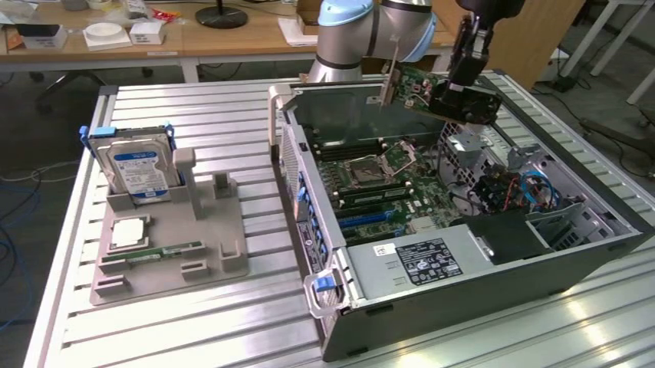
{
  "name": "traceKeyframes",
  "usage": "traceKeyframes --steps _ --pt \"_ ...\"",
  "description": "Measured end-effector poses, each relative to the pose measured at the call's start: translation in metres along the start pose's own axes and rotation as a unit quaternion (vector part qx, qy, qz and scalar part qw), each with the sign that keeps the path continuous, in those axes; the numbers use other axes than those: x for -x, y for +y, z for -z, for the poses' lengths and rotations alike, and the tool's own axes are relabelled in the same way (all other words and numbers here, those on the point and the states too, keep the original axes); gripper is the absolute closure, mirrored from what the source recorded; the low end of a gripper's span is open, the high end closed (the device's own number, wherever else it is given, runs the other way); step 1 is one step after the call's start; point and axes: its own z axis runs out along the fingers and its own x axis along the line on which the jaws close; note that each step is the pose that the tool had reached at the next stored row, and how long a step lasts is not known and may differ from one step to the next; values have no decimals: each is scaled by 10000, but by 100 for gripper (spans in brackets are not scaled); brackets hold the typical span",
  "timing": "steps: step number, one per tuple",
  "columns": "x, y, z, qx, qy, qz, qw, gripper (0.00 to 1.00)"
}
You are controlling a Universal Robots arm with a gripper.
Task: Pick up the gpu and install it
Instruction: 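Insert the gpu into the slot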
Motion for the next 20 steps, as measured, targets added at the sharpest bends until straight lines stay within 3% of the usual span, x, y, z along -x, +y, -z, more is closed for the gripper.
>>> traceKeyframes --steps 4,10,14,20 --pt "4 -7 -15 3 -5 222 9998 73" --pt "1 0 -83 9 -10 594 9982 73" --pt "0 1 -102 13 -17 957 9954 73" --pt "-1 2 -151 20 -26 1447 9895 73"
